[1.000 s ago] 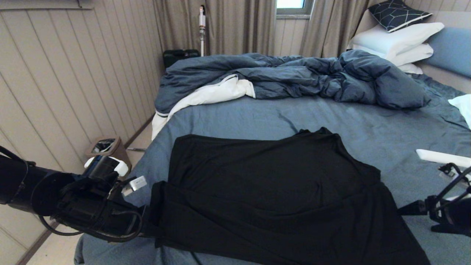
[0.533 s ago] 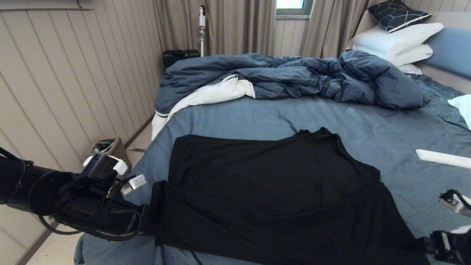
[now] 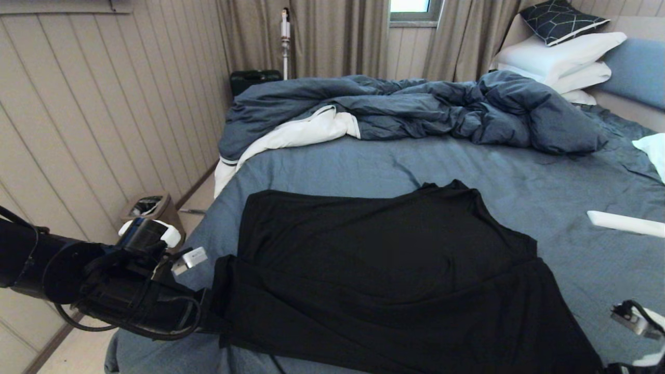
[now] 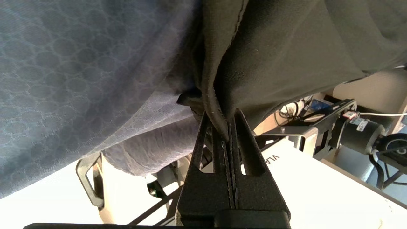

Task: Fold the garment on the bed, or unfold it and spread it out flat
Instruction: Fold the black T-shirt

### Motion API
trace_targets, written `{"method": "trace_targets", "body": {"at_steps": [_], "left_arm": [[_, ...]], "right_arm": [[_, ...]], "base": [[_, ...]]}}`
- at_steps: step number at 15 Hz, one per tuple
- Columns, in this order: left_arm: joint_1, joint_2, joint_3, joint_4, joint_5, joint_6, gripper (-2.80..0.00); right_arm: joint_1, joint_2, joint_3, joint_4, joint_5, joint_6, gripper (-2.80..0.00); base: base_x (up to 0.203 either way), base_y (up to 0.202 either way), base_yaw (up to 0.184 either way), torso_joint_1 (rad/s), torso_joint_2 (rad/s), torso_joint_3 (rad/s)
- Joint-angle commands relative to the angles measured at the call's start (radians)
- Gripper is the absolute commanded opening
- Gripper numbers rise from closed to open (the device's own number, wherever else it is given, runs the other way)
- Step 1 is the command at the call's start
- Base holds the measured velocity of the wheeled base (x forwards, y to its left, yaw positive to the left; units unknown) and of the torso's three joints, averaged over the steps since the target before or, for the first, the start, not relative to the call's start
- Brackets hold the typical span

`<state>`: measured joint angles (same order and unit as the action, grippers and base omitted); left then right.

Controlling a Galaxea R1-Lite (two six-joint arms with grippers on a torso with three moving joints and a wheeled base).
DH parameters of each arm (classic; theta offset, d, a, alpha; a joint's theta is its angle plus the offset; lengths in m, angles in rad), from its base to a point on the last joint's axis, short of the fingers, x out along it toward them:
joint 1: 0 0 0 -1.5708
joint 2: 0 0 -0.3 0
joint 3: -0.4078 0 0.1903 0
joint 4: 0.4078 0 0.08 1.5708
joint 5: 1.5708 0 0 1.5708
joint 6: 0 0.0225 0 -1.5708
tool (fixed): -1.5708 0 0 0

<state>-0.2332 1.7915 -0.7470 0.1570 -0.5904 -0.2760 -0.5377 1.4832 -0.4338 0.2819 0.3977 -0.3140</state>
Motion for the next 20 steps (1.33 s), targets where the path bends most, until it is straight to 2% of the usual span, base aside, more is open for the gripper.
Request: {"method": "trace_targets", "body": {"at_steps": [1,8,9,20], "left_arm": [[0.000,0.005,-0.002,0.001,-0.003,-0.002,-2.80],[0.001,0.002,-0.011,0.001,-0.002,-0.002,-2.80],[0.002,0.003,-0.012,0.001,-0.002,-0.003,-2.80],[0.003,-0.001,-0.027,0.008,0.000,-0.015,-2.80]], "right_arm": [[0.005,0.004,0.009,0.002,0.003,-0.002,0.00],[0.015,0.064,0.044,-0.081,0.003,0.003,0.00],[0.016,0.065,0.042,-0.082,0.003,0.003,-2.80],[0.016,-0.097,0.068,-0.052,0.017,0.000,-2.80]], "base": [[0.000,0.000,0.000,0.000,0.00,0.000],[0.000,0.000,0.000,0.000,0.00,0.000],[0.000,0.000,0.000,0.000,0.00,0.000],[0.000,0.000,0.000,0.000,0.00,0.000]]}}
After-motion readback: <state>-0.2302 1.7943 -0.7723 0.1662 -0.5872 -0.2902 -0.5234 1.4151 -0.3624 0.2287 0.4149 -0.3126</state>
